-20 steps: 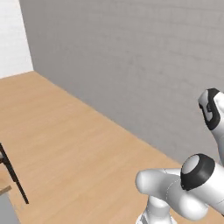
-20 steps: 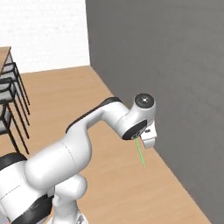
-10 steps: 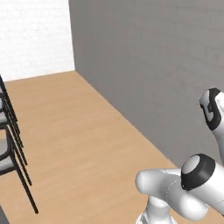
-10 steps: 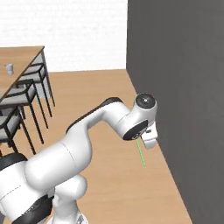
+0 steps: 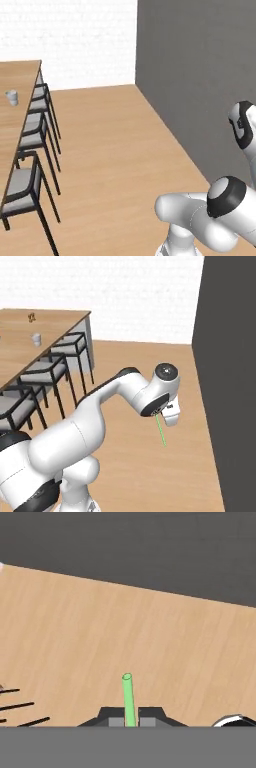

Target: Take a straw from the drawer in front and place it inside the glass cup on the dining counter.

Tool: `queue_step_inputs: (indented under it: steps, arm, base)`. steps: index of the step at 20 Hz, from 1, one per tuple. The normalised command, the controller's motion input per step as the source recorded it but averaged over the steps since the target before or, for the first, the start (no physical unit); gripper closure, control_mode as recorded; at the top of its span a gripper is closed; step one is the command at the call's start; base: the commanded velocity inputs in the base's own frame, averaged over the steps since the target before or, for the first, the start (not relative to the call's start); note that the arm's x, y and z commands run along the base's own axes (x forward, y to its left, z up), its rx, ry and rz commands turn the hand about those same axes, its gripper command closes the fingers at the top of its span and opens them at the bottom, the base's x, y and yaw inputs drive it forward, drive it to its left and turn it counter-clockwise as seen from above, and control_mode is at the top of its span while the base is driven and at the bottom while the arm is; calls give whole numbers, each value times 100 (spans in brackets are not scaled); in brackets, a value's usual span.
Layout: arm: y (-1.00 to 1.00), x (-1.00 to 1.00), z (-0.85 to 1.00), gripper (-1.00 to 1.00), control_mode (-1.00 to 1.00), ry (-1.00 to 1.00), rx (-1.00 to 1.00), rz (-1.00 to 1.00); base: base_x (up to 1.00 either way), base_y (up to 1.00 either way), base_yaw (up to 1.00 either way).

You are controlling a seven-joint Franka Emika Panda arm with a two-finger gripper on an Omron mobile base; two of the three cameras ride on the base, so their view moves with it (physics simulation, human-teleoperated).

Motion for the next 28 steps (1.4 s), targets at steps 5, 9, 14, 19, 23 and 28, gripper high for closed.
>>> queue_step_inputs:
  steps: [5, 9, 14, 19, 23, 28]
  arm:
    - [0, 0, 0, 100, 100, 0, 0, 0]
    - [0, 0, 0, 100, 100, 0, 0, 0]
    - [0, 0, 0, 100, 100, 0, 0, 0]
    - [0, 0, 0, 100, 100, 0, 0, 0]
    - [0, 0, 0, 100, 100, 0, 0, 0]
    - [0, 0, 0, 100, 100, 0, 0, 0]
  base:
    - [100, -26, 45]
    - [100, -32, 43]
    - [100, -33, 44]
    - [100, -35, 44]
    - [100, -37, 44]
    - [100, -38, 45]
